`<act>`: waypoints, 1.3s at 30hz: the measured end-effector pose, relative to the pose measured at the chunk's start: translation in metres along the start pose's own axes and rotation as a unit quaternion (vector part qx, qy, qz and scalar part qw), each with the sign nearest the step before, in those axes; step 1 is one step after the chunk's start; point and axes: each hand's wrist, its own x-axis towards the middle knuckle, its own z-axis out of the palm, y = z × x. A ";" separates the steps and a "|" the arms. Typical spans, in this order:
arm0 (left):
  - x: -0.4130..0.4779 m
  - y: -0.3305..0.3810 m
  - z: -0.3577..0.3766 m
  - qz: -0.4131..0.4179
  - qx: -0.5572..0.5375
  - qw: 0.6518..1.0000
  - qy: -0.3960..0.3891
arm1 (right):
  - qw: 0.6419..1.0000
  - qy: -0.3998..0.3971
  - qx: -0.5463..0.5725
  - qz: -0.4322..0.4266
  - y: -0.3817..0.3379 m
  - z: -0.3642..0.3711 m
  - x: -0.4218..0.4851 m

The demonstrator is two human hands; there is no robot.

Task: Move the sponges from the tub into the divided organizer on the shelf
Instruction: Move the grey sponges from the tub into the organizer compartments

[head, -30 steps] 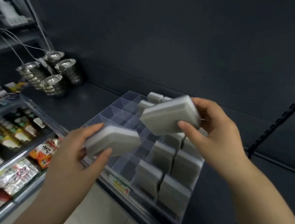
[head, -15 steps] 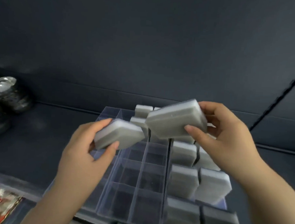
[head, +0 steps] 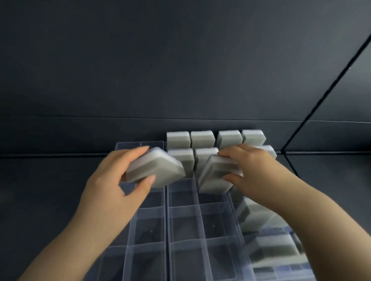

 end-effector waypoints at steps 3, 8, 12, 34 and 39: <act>0.000 -0.004 0.000 0.017 -0.002 1.000 -0.017 | 0.999 -0.015 -0.027 0.019 -0.003 0.006 0.003; -0.001 -0.006 -0.002 0.021 -0.004 1.000 -0.021 | 0.995 -0.068 -0.064 0.035 -0.011 0.013 0.010; -0.003 -0.007 -0.006 0.012 -0.008 1.000 -0.016 | 0.985 -0.104 -0.135 0.022 -0.015 0.019 0.015; 0.011 0.000 0.040 -0.014 0.045 0.994 -0.103 | 0.985 -0.061 -0.150 -0.064 -0.008 0.039 0.008; 0.018 -0.004 0.042 -0.027 0.066 0.992 -0.107 | 0.985 -0.056 -0.150 -0.064 -0.007 0.041 0.009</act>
